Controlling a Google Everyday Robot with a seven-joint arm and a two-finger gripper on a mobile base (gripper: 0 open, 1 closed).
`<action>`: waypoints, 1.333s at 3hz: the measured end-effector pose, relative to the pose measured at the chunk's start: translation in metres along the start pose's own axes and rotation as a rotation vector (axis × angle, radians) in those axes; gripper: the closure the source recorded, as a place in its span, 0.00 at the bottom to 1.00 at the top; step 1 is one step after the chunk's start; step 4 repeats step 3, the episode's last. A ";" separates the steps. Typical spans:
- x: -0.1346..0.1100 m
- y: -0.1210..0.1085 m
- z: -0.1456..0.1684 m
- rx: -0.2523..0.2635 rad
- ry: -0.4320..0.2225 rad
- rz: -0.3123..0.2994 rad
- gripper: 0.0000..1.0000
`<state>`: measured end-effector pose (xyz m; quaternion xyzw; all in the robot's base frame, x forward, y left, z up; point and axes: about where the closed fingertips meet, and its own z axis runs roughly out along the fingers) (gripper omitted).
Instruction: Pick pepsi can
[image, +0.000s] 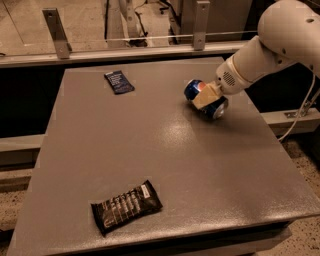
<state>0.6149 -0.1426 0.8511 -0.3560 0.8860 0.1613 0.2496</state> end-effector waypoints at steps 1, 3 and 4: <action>-0.039 0.029 -0.014 -0.149 -0.147 -0.135 1.00; -0.061 0.057 -0.044 -0.247 -0.252 -0.222 1.00; -0.061 0.057 -0.044 -0.247 -0.252 -0.222 1.00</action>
Offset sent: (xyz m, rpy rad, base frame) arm -0.0390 0.0557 0.1251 0.3662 -0.2101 0.3921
